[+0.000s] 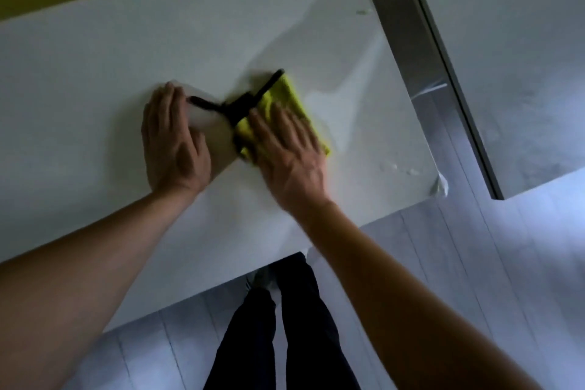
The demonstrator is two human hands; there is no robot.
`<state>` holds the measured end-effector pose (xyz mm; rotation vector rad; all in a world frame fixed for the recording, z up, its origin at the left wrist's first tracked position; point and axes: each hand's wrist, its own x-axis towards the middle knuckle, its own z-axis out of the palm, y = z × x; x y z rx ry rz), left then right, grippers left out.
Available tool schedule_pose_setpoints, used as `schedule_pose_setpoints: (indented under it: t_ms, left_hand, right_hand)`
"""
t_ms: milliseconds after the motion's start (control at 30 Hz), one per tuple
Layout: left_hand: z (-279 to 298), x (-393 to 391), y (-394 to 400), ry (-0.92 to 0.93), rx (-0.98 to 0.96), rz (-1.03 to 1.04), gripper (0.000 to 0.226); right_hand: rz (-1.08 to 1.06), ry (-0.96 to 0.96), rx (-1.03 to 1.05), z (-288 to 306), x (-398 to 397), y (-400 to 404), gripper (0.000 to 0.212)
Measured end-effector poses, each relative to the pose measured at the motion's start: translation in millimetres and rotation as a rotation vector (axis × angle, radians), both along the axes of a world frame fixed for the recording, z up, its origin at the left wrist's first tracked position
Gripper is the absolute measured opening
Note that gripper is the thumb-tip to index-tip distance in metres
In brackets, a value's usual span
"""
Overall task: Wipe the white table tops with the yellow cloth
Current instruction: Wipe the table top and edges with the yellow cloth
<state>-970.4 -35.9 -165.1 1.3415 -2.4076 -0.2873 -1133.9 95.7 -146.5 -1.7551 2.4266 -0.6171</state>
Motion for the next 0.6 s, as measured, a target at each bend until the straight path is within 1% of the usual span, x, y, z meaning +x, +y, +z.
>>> schedule_pose_setpoints:
  t_ms: [67, 133, 200, 233, 333, 400, 467, 533, 567, 600]
  left_hand:
    - [1, 0, 1, -0.009, -0.004, 0.000, 0.067]
    - [1, 1, 1, -0.010, -0.014, -0.002, 0.066]
    - [0, 1, 0, -0.009, -0.022, -0.005, 0.065]
    - [-1, 0, 0, -0.008, -0.022, -0.004, 0.064]
    - [0, 1, 0, 0.018, -0.027, -0.006, 0.063]
    - [-3, 3, 0, 0.030, -0.026, -0.022, 0.062]
    - [-5, 4, -2, 0.038, -0.018, -0.040, 0.062]
    - [-4, 6, -4, 0.028, -0.018, -0.086, 0.060]
    - [-3, 8, -5, 0.010, -0.028, -0.120, 0.058]
    - [-2, 12, -4, -0.016, -0.040, -0.153, 0.057]
  right_hand:
    - [-0.218, 0.014, -0.040, -3, -40, 13, 0.051]
    - [-0.411, -0.005, 0.045, 2, -78, 30, 0.055]
    - [-0.493, -0.042, 0.141, 7, -101, 42, 0.059]
    - [-0.506, -0.049, 0.155, 9, -105, 43, 0.060]
    - [-0.534, -0.063, 0.128, 7, -80, 40, 0.060]
    - [-0.465, -0.029, 0.071, 0, -38, 42, 0.058]
    - [-0.276, -0.015, 0.021, -5, 14, 52, 0.061]
    - [-0.064, -0.001, 0.077, 1, 60, 71, 0.076]
    - [0.012, 0.007, 0.106, 3, 73, 81, 0.076]
    - [0.066, 0.021, 0.120, 2, 77, 88, 0.072]
